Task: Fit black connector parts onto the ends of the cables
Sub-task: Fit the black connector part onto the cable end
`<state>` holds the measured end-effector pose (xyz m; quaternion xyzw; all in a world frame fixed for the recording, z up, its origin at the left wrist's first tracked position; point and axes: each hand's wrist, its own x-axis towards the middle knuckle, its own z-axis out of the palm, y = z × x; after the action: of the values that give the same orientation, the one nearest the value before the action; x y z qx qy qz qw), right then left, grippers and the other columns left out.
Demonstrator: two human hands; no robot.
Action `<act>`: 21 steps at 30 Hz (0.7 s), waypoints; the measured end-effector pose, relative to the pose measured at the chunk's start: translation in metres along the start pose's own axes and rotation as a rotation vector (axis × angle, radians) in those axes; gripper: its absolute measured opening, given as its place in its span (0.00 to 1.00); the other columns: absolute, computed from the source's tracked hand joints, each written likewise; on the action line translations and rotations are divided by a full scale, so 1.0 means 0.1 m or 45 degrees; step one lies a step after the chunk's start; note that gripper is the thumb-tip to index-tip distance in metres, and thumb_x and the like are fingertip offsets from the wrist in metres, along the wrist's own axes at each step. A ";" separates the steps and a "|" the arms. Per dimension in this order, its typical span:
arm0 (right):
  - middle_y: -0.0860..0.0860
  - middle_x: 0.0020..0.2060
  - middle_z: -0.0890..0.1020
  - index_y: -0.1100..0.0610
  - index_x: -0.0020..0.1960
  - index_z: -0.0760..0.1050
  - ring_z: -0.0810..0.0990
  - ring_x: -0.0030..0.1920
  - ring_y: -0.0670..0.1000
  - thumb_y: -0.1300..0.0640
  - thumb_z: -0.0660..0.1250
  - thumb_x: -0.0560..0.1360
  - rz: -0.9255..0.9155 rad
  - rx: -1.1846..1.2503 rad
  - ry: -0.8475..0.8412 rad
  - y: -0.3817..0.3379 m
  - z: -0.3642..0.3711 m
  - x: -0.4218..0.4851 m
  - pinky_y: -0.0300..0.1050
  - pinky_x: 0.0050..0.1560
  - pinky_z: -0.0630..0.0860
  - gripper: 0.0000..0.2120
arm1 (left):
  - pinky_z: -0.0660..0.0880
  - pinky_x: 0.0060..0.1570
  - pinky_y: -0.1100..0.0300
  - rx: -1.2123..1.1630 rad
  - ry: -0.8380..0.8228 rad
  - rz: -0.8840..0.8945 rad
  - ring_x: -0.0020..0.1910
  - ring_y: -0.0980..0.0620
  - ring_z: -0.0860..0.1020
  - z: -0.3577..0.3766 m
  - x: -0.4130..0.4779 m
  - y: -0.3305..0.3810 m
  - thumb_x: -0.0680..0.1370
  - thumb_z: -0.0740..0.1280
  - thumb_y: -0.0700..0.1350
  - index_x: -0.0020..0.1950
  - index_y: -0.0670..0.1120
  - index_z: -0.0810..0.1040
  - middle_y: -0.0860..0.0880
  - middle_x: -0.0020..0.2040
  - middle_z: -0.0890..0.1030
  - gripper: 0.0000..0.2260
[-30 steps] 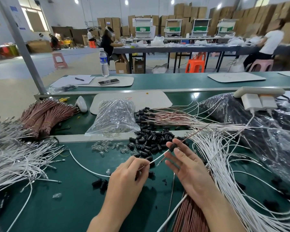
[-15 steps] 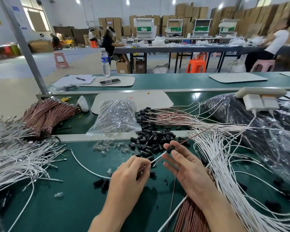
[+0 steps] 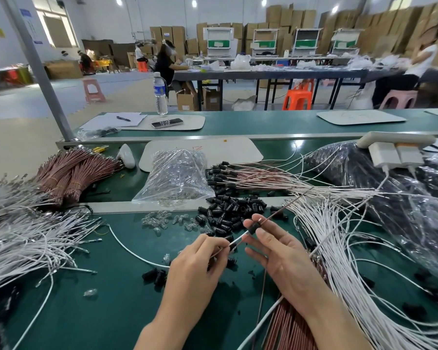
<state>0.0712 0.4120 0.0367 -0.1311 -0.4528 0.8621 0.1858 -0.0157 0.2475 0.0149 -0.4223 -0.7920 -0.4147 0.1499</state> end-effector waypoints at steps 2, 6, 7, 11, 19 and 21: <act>0.58 0.60 0.84 0.55 0.57 0.85 0.86 0.52 0.54 0.61 0.70 0.73 0.009 0.018 -0.007 0.00 0.00 0.00 0.45 0.48 0.83 0.13 | 0.78 0.39 0.55 -0.011 0.000 0.004 0.41 0.55 0.79 0.00 0.00 0.01 0.80 0.68 0.48 0.53 0.55 0.78 0.61 0.45 0.77 0.03; 0.58 0.60 0.84 0.56 0.57 0.85 0.86 0.53 0.54 0.62 0.69 0.74 -0.002 0.064 0.024 -0.01 -0.03 0.02 0.44 0.49 0.83 0.13 | 0.78 0.40 0.56 -0.004 -0.003 -0.014 0.41 0.57 0.79 -0.01 0.00 0.02 0.80 0.65 0.52 0.54 0.54 0.79 0.62 0.45 0.78 0.06; 0.58 0.60 0.84 0.57 0.57 0.85 0.86 0.53 0.54 0.62 0.69 0.74 -0.010 0.082 0.041 -0.01 -0.05 0.02 0.43 0.49 0.83 0.13 | 0.78 0.40 0.57 0.006 0.000 -0.023 0.41 0.58 0.79 -0.01 0.01 0.02 0.80 0.66 0.52 0.54 0.54 0.79 0.62 0.45 0.78 0.06; 0.58 0.59 0.84 0.56 0.57 0.85 0.86 0.52 0.53 0.63 0.69 0.74 -0.021 0.139 0.063 -0.03 -0.08 0.02 0.43 0.48 0.83 0.13 | 0.75 0.41 0.60 0.076 0.006 -0.047 0.40 0.58 0.76 -0.01 0.00 0.02 0.79 0.69 0.50 0.52 0.55 0.78 0.63 0.44 0.78 0.03; 0.58 0.59 0.84 0.57 0.56 0.85 0.86 0.51 0.53 0.62 0.69 0.74 0.025 0.052 -0.001 0.00 0.01 0.00 0.44 0.49 0.83 0.13 | 0.77 0.41 0.56 0.007 -0.009 -0.014 0.42 0.55 0.78 -0.01 -0.01 0.02 0.80 0.64 0.53 0.53 0.55 0.79 0.62 0.45 0.78 0.05; 0.59 0.59 0.84 0.57 0.56 0.86 0.86 0.51 0.53 0.63 0.69 0.74 0.017 0.056 0.005 0.00 0.01 -0.01 0.43 0.48 0.83 0.13 | 0.76 0.42 0.58 0.018 -0.011 -0.022 0.42 0.56 0.77 -0.02 -0.01 0.03 0.80 0.64 0.53 0.53 0.55 0.79 0.62 0.45 0.78 0.06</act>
<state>0.0716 0.4113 0.0375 -0.1316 -0.4325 0.8728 0.1837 -0.0131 0.2464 0.0171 -0.4162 -0.7992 -0.4085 0.1459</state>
